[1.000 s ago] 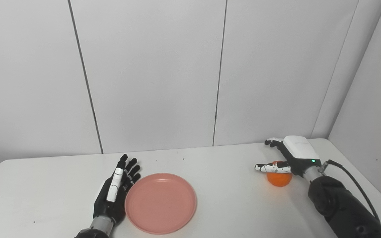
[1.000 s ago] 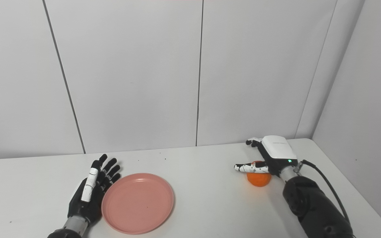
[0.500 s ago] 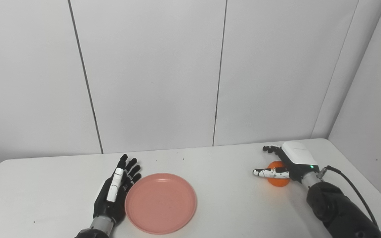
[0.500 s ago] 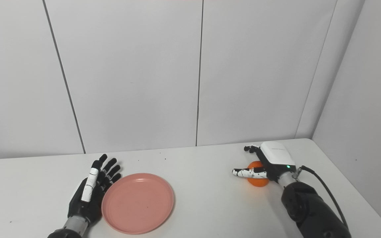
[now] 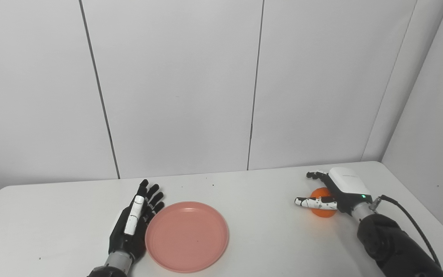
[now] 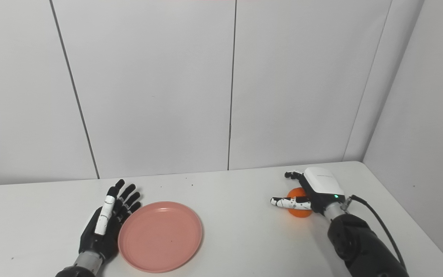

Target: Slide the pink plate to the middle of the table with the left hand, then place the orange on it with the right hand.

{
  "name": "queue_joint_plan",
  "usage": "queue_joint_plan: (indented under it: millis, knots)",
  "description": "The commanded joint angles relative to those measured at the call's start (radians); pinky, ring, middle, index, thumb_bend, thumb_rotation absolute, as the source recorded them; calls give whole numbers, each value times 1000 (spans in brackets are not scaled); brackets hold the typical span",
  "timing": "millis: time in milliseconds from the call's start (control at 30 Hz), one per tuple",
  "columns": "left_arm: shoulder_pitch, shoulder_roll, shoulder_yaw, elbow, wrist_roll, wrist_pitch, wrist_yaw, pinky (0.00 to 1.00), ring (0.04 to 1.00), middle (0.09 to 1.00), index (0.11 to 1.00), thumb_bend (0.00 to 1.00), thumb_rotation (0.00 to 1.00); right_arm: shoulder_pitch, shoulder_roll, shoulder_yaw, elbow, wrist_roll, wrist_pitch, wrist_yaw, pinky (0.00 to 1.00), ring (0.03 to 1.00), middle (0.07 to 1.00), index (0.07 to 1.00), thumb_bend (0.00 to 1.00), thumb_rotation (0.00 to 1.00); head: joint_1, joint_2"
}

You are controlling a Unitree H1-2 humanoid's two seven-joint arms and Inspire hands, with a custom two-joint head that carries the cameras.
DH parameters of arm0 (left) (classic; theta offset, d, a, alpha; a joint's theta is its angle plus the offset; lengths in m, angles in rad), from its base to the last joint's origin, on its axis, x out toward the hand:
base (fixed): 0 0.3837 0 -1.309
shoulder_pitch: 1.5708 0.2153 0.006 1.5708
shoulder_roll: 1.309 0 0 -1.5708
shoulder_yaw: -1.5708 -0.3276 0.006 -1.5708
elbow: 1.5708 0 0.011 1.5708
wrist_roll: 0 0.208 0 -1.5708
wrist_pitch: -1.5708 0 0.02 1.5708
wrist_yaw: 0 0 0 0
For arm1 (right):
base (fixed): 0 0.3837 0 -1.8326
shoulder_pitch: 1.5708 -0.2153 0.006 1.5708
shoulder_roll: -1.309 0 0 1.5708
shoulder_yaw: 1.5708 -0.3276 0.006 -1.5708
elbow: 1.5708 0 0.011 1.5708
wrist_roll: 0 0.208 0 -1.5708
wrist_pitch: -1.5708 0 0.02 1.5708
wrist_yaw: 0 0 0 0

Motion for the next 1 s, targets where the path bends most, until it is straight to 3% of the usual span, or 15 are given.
queue_joint_plan:
  millis: [0, 267, 733, 967]
  knots:
    - [18, 0, -7, 4, 7, 53, 12, 956, 945, 951, 1000, 784, 707, -18, -22, -12, -24, 4, 35, -13, 717, 760, 774, 756, 738, 779, 1, 2]
    - [22, 0, -9, -5, 12, 58, 21, 952, 937, 946, 1000, 788, 707, -13, -19, -8, -14, -3, 41, -23, 724, 748, 764, 753, 735, 781, 2, 5]
    - [25, 2, -8, -14, 4, 72, 16, 965, 933, 947, 1000, 795, 702, 1, -14, -8, 25, 30, 17, -49, 517, 633, 706, 734, 723, 757, 3, 11]
    - [24, 3, -9, -11, 9, 68, 17, 960, 927, 938, 1000, 809, 699, -1, -9, -6, 45, 49, 4, -74, 506, 596, 663, 686, 695, 643, 3, 11]
